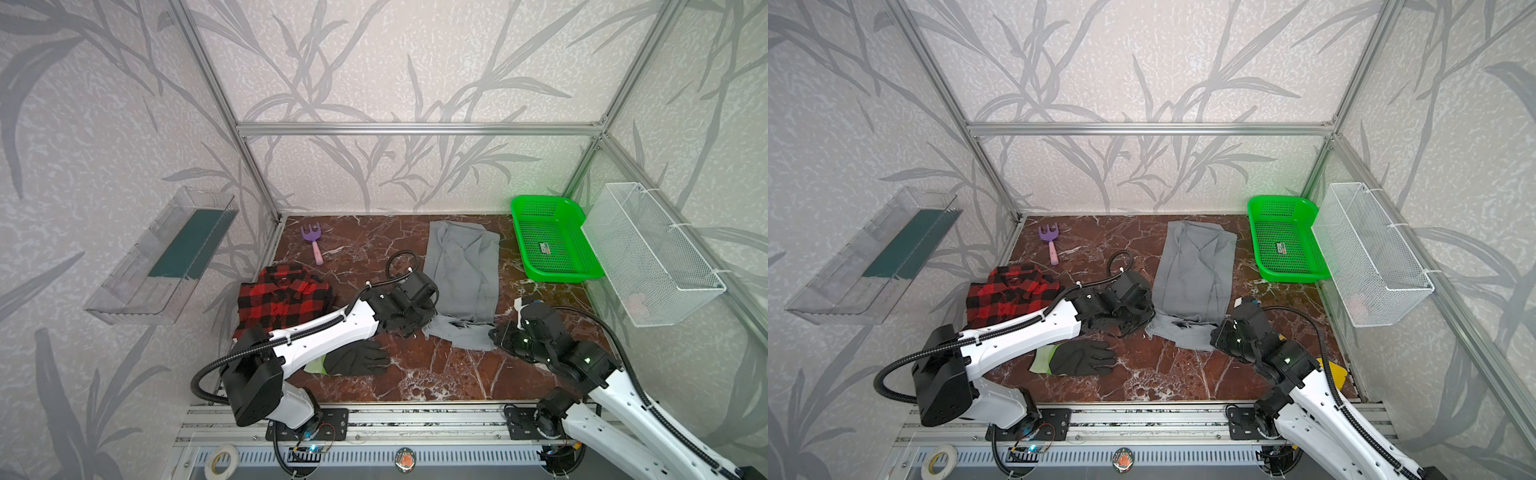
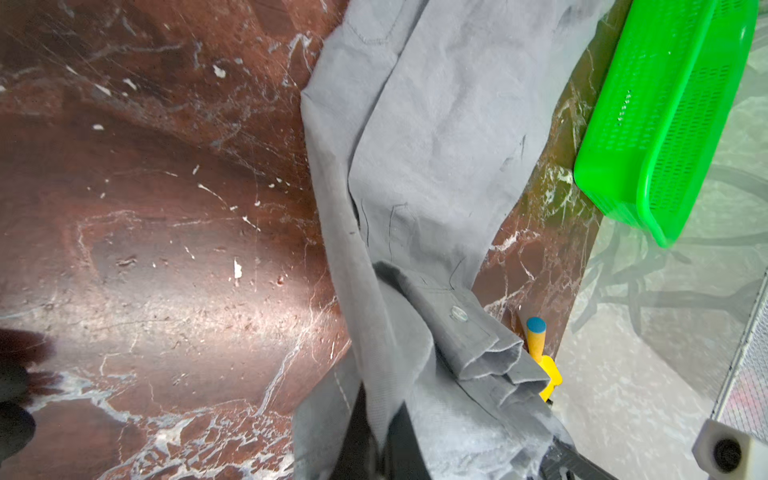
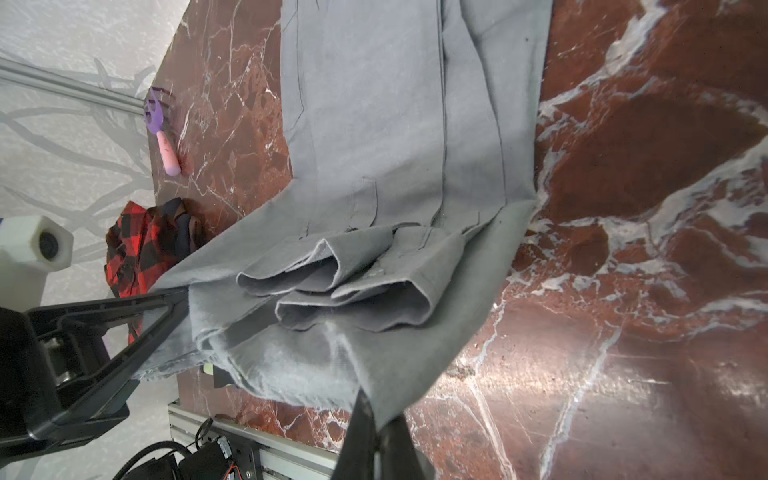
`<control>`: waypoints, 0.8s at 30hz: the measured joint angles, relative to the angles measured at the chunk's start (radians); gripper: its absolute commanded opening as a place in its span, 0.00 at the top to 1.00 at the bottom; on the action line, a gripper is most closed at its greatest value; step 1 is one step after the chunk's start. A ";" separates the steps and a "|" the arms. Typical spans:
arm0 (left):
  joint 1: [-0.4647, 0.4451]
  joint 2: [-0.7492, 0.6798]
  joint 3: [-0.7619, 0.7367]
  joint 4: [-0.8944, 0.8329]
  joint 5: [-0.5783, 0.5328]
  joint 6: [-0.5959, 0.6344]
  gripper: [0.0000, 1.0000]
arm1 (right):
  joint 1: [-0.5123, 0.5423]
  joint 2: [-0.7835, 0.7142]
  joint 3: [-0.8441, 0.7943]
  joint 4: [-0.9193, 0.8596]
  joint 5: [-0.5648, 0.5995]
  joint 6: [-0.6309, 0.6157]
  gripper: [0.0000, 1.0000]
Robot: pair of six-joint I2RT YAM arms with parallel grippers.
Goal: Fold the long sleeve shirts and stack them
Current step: 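Lift the near end with both grippers and fold it toward the green basket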
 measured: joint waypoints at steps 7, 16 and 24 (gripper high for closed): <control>0.048 0.099 0.096 -0.054 -0.006 0.009 1.00 | -0.133 0.087 0.013 0.088 -0.124 -0.042 1.00; 0.118 0.277 0.328 -0.124 0.013 0.074 1.00 | -0.264 0.220 0.044 0.188 -0.219 -0.096 1.00; 0.160 0.441 0.509 -0.188 0.049 0.126 1.00 | -0.346 0.371 0.066 0.280 -0.265 -0.132 1.00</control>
